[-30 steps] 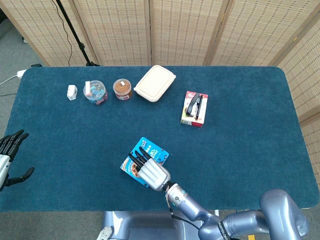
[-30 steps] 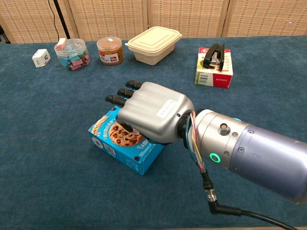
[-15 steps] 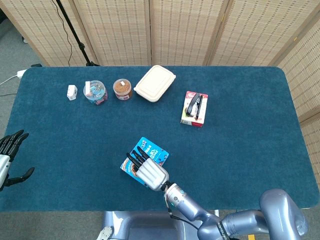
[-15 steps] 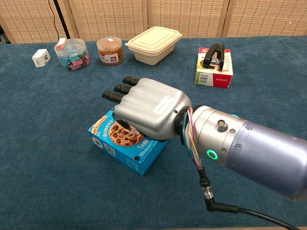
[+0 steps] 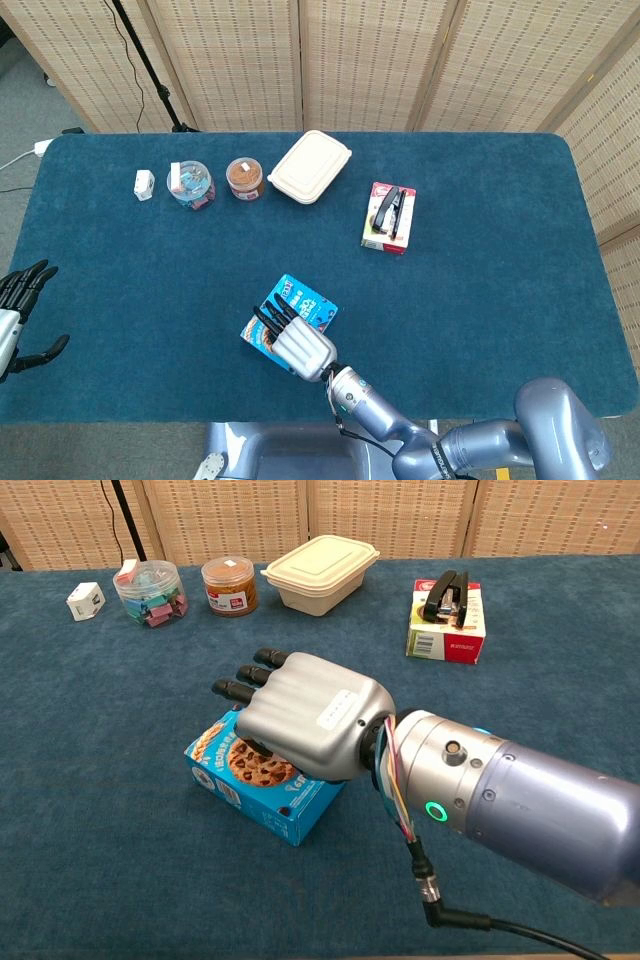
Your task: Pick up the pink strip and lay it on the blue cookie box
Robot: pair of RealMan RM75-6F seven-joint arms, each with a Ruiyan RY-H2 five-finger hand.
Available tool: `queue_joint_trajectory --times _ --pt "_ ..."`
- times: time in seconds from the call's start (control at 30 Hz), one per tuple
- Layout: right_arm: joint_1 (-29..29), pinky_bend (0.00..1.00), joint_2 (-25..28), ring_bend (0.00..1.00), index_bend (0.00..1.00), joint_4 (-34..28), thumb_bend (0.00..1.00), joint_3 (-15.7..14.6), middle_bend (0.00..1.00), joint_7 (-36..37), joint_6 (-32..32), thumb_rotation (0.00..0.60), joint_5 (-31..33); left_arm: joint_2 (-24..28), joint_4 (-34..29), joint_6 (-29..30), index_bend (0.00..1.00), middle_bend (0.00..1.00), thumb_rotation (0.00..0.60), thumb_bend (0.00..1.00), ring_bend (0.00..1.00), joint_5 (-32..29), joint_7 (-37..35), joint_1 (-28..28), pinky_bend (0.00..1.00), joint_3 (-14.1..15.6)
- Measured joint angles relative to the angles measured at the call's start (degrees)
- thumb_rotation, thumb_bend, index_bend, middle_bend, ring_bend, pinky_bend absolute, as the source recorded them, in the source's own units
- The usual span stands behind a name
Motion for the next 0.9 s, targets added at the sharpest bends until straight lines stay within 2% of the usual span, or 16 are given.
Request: queue_joint_trajectory --times 0.17,0.53,0.9 --pt "-0.3 0.00 0.2 0.00 0.40 -1.0 1.00 -0.6 0.00 0.1 0.7 0.600 -1.5 0.0 0.0 0.0 0.00 0.00 0.600 0.27 0.00 0.1 0.0 0.0 0.00 0.1" --pt "-1.0 0.00 2.4 0.00 0.40 -1.4 1.00 0.1 0.00 -0.2 1.3 0.600 -0.5 0.0 -0.1 0.1 0.00 0.00 0.600 0.27 0.00 0.3 0.2 0.1 0.00 0.2" --pt "-1.7 0.00 2.4 0.00 0.41 -1.2 1.00 -1.1 0.00 0.1 1.4 0.600 -1.4 -0.1 -0.2 0.0 0.00 0.00 0.600 0.27 0.00 0.2 0.5 0.0 0.00 0.1"
